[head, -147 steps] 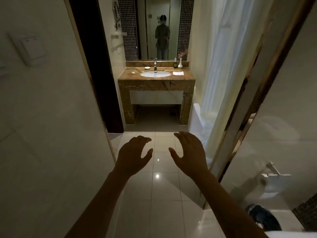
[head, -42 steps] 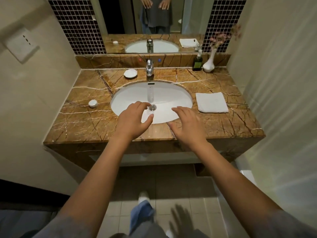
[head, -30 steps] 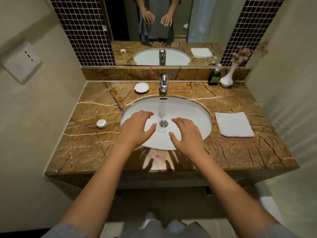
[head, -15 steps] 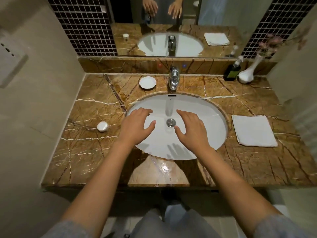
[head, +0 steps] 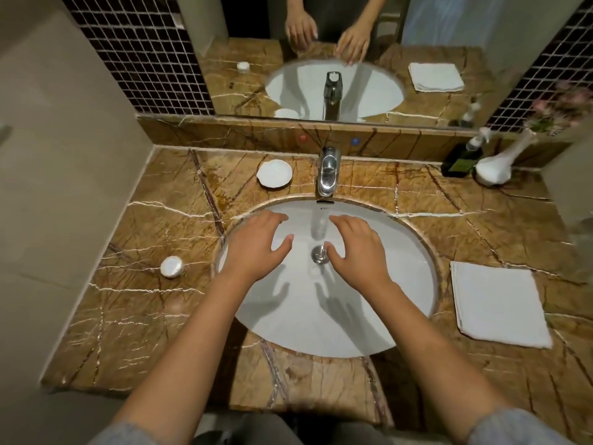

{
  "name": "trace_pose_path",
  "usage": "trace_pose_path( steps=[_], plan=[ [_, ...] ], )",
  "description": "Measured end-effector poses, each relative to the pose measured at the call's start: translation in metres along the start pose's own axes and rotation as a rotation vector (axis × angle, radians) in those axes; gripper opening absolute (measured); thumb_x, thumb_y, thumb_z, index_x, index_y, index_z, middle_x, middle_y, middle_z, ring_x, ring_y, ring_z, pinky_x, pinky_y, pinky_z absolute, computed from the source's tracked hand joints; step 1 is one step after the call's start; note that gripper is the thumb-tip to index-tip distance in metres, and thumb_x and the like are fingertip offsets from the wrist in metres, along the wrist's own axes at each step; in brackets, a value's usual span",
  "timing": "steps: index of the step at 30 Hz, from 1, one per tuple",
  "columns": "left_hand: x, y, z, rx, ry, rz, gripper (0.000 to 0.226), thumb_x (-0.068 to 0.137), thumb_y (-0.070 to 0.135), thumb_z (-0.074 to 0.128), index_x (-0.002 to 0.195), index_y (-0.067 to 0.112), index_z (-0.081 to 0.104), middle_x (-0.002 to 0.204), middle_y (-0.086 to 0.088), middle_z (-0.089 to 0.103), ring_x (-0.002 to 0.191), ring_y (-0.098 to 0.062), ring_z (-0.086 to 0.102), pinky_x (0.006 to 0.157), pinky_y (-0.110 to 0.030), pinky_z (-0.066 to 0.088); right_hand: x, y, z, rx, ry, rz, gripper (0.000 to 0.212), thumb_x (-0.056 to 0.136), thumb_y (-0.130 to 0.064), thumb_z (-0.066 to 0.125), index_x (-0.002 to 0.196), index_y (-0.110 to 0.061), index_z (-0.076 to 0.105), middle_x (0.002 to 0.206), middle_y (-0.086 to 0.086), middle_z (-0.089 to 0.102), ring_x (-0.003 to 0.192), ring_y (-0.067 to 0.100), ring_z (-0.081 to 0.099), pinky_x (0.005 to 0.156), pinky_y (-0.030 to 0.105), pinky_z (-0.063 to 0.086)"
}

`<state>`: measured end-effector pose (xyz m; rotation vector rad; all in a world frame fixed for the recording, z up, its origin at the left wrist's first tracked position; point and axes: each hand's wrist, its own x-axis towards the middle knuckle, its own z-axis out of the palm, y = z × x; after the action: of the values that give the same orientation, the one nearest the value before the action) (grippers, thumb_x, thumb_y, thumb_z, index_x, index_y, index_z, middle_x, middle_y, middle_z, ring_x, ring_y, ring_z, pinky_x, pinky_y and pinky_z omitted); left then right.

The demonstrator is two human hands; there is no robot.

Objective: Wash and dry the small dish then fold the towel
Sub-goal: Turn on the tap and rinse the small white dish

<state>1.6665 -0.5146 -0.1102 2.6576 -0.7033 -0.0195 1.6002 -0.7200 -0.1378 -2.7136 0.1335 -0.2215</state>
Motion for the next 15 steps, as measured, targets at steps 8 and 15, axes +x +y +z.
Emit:
trace_pose_path(
  steps=[8, 15],
  plan=[
    [0.021, -0.006, 0.018, 0.005, -0.040, -0.046, 0.040, 0.092, 0.038, 0.051, 0.127, 0.019, 0.053, 0.125, 0.001, 0.055, 0.115, -0.021, 0.053, 0.081, -0.041, 0.051, 0.021, 0.024, 0.019, 0.041, -0.095, 0.048, 0.049, 0.090, -0.032, 0.056, 0.135, -0.017, 0.049, 0.135, 0.004, 0.053, 0.129, 0.024, 0.043, 0.099, 0.039, 0.039],
    [0.042, -0.028, 0.037, -0.025, -0.089, -0.032, 0.039, 0.093, 0.041, 0.049, 0.127, 0.022, 0.052, 0.125, 0.004, 0.055, 0.111, -0.017, 0.056, 0.077, -0.037, 0.052, 0.043, 0.019, 0.045, 0.116, -0.181, 0.078, 0.049, 0.091, -0.034, 0.054, 0.136, -0.016, 0.048, 0.136, 0.005, 0.054, 0.128, 0.026, 0.045, 0.095, 0.038, 0.044]
  ],
)
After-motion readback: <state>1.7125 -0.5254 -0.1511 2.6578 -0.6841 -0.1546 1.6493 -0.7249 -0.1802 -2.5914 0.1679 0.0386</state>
